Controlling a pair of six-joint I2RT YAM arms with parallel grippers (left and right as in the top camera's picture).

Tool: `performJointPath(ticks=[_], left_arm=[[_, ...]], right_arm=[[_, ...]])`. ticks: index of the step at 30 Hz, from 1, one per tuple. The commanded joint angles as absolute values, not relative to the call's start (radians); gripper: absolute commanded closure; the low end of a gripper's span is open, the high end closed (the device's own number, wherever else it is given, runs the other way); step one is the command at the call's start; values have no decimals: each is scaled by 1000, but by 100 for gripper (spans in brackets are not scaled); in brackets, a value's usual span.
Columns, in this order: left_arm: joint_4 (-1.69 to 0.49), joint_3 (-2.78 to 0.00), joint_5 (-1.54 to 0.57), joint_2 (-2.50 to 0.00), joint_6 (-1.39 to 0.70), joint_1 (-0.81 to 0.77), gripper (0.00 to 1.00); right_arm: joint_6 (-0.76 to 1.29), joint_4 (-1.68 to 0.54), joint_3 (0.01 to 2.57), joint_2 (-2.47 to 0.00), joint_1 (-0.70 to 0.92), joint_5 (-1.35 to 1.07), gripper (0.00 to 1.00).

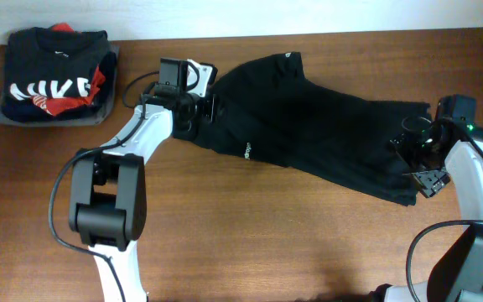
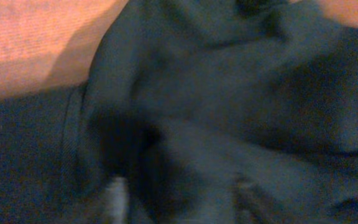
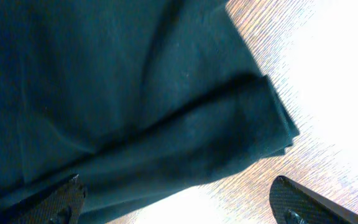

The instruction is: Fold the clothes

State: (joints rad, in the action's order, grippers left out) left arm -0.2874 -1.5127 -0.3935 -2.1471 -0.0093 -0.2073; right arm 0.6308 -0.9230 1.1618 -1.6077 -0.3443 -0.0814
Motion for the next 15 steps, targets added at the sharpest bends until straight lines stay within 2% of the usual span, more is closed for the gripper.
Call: performJointPath(ticks=[1,2,3,15], left_arm=[[-281,-1530,-343,-2156,-15,-206,15],[-284,-1533,-343,-2154,-15,-206,6],[-288,-1539,-343,-2151,-15,-206,1],[-572,-1626,-343,-2078,-15,-137,1]], right_arm=[[595,-930,1179,-1594,-345,-160,1],[561,-929,1179,-1594,-339,-185,1],[527,-930,1179,-1594,-330,-209,1],[110,-968,1179,-1594,-64,-218,1]])
